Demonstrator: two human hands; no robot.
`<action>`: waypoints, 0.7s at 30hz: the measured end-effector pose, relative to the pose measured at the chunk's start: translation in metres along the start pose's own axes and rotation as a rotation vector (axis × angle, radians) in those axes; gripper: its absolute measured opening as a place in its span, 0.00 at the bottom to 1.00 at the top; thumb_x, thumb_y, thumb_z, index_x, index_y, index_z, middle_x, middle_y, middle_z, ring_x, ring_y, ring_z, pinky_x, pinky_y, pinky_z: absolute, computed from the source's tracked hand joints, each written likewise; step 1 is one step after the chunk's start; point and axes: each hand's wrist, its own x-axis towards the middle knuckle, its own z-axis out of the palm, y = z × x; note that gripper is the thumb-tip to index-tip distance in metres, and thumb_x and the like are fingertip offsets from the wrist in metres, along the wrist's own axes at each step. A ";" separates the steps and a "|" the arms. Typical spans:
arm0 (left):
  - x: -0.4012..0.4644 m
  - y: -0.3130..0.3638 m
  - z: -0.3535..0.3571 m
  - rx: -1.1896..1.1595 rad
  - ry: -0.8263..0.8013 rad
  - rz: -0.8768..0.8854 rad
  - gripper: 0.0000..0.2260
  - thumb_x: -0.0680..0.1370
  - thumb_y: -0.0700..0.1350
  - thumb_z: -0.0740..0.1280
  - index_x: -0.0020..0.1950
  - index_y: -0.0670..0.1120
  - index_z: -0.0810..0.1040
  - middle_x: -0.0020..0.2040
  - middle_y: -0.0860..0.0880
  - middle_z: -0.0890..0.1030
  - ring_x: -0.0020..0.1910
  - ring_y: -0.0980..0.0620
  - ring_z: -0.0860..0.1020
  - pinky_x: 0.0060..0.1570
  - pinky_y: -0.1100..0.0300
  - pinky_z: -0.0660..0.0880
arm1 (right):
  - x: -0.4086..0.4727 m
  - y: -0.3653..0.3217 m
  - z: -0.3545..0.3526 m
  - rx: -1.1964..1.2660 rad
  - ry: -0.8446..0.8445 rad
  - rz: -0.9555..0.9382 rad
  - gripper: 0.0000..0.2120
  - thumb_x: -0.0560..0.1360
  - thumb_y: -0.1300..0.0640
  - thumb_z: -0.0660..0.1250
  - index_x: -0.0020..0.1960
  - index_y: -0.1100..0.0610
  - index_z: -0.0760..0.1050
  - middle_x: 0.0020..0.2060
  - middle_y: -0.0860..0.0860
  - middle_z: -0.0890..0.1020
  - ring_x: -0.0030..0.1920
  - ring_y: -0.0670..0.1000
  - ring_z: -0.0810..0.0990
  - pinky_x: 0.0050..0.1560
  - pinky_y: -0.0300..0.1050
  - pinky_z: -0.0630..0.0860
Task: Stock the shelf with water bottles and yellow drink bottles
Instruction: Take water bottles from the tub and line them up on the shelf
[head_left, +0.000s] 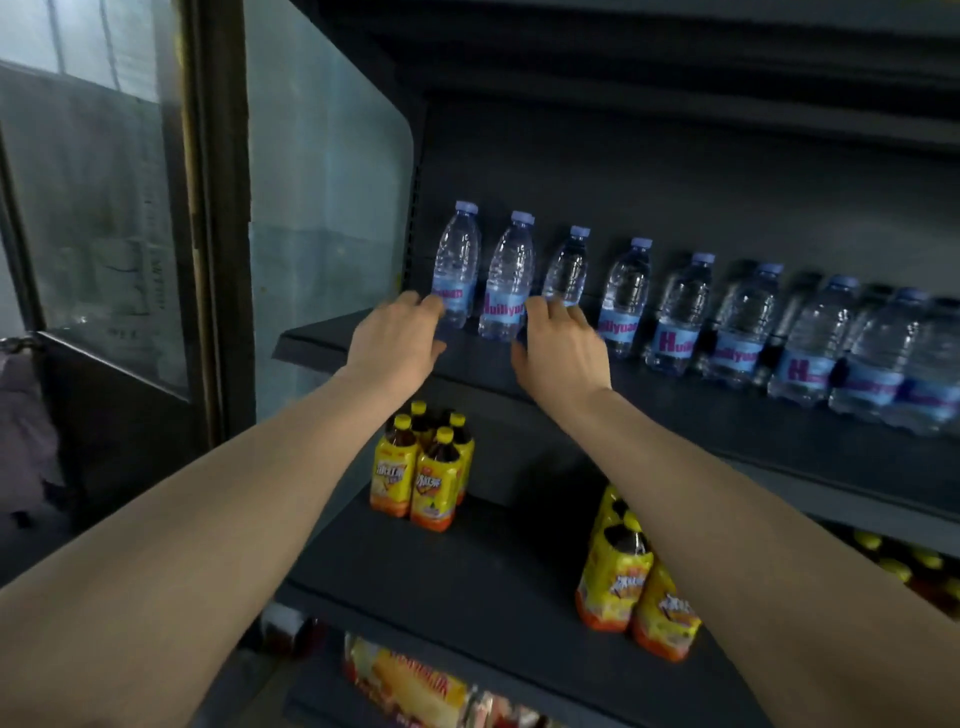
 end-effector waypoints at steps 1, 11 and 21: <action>-0.014 0.001 -0.006 0.000 0.008 0.008 0.18 0.78 0.49 0.70 0.66 0.46 0.73 0.58 0.44 0.78 0.53 0.42 0.79 0.47 0.49 0.76 | -0.012 -0.006 -0.006 -0.010 -0.003 -0.004 0.20 0.78 0.53 0.65 0.66 0.61 0.69 0.57 0.57 0.78 0.59 0.59 0.76 0.47 0.51 0.76; -0.160 -0.006 0.009 -0.042 -0.067 0.003 0.16 0.78 0.46 0.69 0.65 0.47 0.74 0.59 0.44 0.76 0.57 0.41 0.76 0.48 0.45 0.78 | -0.154 -0.053 0.018 0.032 0.075 -0.123 0.12 0.69 0.63 0.71 0.53 0.61 0.78 0.45 0.56 0.80 0.46 0.60 0.78 0.39 0.51 0.77; -0.361 -0.010 0.154 -0.038 -0.411 -0.155 0.15 0.77 0.46 0.69 0.62 0.46 0.76 0.56 0.43 0.78 0.57 0.40 0.76 0.44 0.47 0.76 | -0.373 -0.085 0.148 0.203 -0.445 -0.220 0.15 0.67 0.66 0.72 0.53 0.61 0.77 0.47 0.58 0.80 0.48 0.62 0.78 0.41 0.53 0.78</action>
